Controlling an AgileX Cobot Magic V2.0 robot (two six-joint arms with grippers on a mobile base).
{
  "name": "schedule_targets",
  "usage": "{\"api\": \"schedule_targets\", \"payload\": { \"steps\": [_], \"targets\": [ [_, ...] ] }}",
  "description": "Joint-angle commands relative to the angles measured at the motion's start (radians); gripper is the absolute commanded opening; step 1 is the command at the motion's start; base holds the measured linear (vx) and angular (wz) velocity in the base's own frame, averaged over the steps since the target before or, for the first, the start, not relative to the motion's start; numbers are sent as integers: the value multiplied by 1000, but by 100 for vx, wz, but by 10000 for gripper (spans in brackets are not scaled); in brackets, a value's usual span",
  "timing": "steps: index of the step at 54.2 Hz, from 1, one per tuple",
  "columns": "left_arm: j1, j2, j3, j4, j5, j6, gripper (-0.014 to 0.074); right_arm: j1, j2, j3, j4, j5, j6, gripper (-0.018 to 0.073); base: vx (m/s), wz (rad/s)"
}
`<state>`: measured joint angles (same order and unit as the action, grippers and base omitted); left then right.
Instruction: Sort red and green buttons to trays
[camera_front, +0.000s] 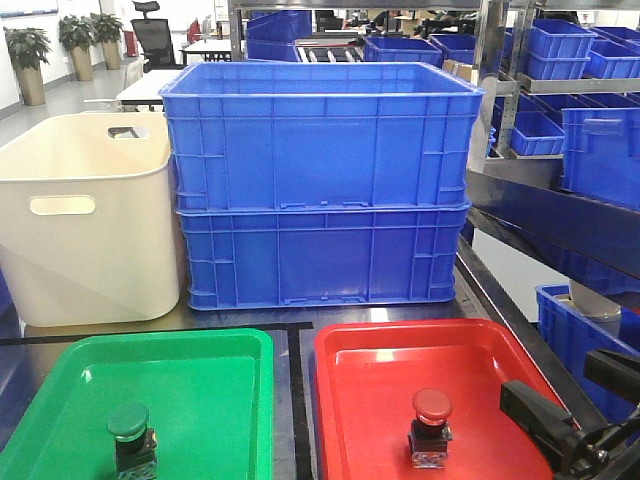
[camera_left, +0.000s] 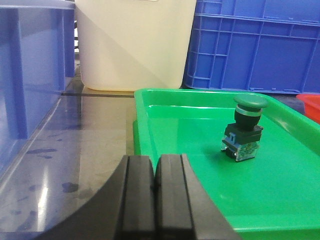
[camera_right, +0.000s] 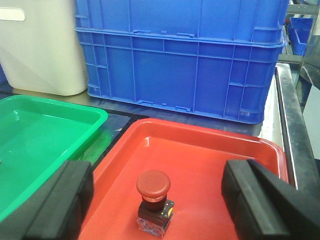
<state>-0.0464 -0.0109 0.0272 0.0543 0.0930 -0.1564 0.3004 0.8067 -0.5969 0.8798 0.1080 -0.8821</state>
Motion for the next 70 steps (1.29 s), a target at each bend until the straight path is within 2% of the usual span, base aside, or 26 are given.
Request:
{"api": "schedule_targets", "payload": {
  "steps": [1, 34, 42, 46, 52, 64, 68, 70],
  "targets": [
    [-8, -5, -20, -9, -77, -9, -7, -4, -3, -33, 7, -47, -11, 573, 0, 0],
    [-8, -5, -20, -9, -77, -9, -7, -4, -3, -33, 7, -68, -12, 572, 0, 0],
    [-8, -5, -20, -9, -78, -9, -7, -4, -3, -33, 16, -70, -12, 554, 0, 0],
    [-8, -5, -20, -9, -78, -9, -7, -4, -4, -33, -13, -68, -2, 531, 0, 0],
    [-8, -5, -20, -9, -78, -9, -7, -4, -36, -33, -141, -24, 129, 456, 0, 0],
    [-8, -5, -20, -9, -78, -9, -7, -4, -180, -33, -716, 126, 633, 209, 0, 0],
    [-8, -5, -20, -9, -78, -9, -7, -4, -246, -28, -874, 169, 844, 107, 0, 0],
    [-8, -5, -20, -9, -78, -9, -7, -11, -276, -12, -935, 163, 909, 70, 0, 0]
  ]
}}
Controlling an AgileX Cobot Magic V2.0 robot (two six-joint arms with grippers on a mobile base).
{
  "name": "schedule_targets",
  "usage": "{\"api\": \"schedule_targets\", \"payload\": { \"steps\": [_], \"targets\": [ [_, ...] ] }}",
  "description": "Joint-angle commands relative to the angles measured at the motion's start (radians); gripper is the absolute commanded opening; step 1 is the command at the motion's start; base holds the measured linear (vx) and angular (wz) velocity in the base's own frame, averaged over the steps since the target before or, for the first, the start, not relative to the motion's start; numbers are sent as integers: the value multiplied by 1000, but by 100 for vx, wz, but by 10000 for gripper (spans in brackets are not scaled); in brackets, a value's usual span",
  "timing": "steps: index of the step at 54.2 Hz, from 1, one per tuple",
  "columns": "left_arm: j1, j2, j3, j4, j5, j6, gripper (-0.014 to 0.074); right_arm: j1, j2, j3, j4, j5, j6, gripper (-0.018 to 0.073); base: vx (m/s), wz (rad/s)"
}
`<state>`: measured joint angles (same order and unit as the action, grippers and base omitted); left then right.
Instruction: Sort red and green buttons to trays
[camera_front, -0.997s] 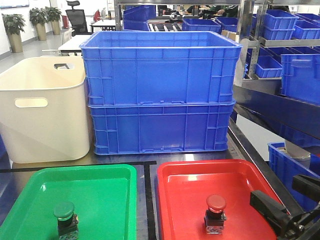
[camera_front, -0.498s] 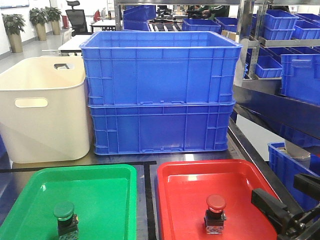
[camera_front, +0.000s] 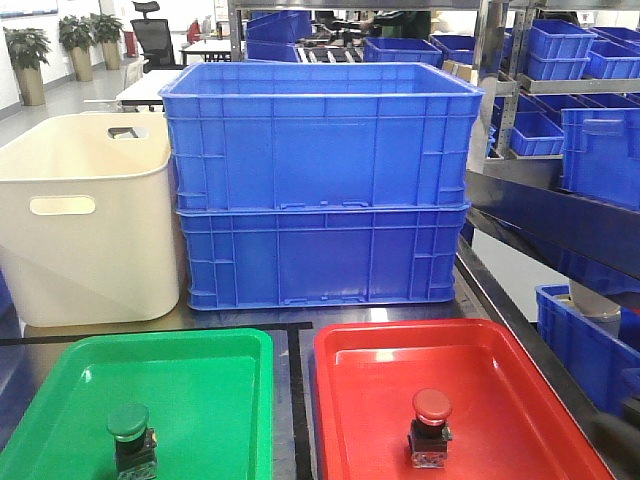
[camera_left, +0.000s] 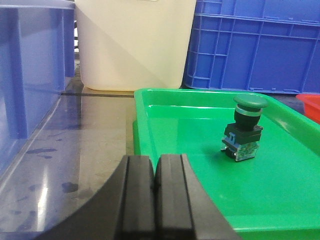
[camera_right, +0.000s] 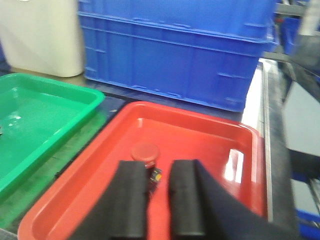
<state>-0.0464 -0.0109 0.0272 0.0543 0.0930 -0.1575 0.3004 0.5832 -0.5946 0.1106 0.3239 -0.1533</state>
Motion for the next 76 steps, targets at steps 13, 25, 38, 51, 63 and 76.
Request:
{"api": "schedule_targets", "payload": {
  "steps": [13, 25, 38, 51, 63, 76],
  "targets": [
    [-8, -5, -20, -9, -78, -7, -7, -220, -338, 288, -218, -262, 333, -13, 0, 0],
    [-8, -5, -20, -9, -78, -7, -7, -270, -588, 523, -250, -286, 271, -12, 0, 0],
    [-8, -5, -21, -9, -80, -7, -7, -280, -607, 639, -249, -249, 269, -9, 0, 0],
    [-8, -5, -21, -9, -80, -7, -7, -280, -605, 639, -250, -228, 269, -9, 0, 0],
    [-8, -5, -21, -9, -80, -7, -7, -280, -605, 639, -250, -228, 269, -9, 0, 0],
    [-8, -5, -21, -9, -80, -7, -7, -280, -605, 639, -250, -228, 269, -9, 0, 0]
  ]
}}
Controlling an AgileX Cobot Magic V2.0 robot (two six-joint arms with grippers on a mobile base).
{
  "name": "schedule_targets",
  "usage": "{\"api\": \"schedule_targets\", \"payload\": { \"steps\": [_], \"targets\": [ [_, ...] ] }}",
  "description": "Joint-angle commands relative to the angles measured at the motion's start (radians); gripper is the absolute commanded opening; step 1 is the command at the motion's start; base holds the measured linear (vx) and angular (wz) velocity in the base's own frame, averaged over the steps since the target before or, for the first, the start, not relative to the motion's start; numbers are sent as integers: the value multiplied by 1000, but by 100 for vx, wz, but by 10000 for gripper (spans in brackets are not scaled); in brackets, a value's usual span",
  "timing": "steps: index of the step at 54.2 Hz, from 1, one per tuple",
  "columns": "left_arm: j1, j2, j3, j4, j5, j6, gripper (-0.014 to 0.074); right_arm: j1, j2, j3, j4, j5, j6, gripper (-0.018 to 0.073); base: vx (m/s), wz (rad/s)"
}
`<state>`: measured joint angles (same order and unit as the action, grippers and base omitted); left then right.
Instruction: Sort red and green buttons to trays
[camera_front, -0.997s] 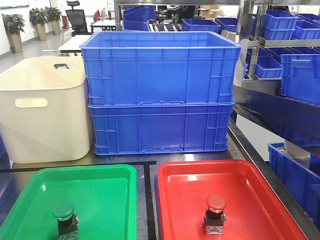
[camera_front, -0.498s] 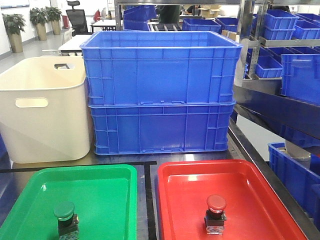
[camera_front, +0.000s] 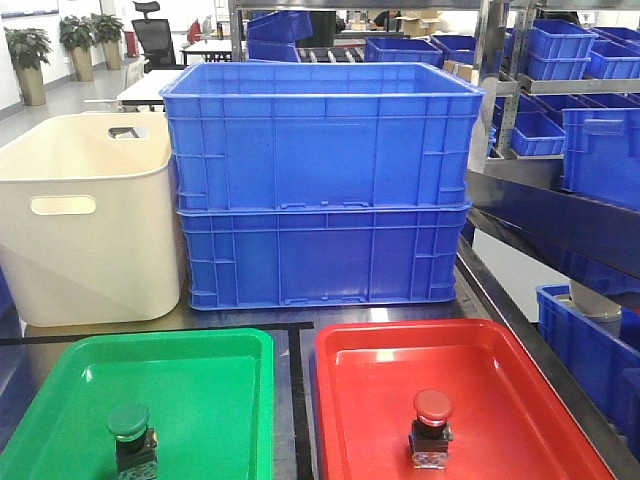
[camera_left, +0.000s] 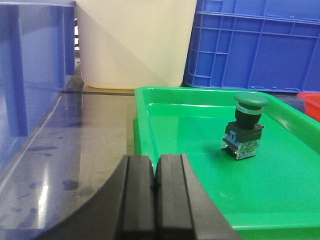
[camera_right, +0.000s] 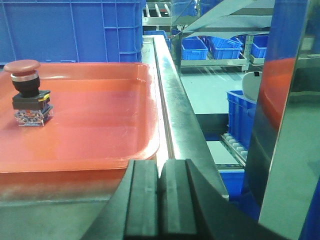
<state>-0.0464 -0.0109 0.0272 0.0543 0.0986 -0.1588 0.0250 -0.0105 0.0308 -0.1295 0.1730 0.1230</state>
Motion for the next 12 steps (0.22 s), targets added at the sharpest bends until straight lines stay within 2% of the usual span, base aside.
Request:
{"api": "schedule_targets", "payload": {
  "steps": [1, 12],
  "targets": [
    [-8, -5, -21, -9, -85, -6, -7, -5, -11, 13, -10, -77, -7, -9, 0, 0],
    [-8, -5, -21, -9, -85, -6, -7, -5, -11, 13, -10, -77, -7, -9, 0, 0]
  ]
}}
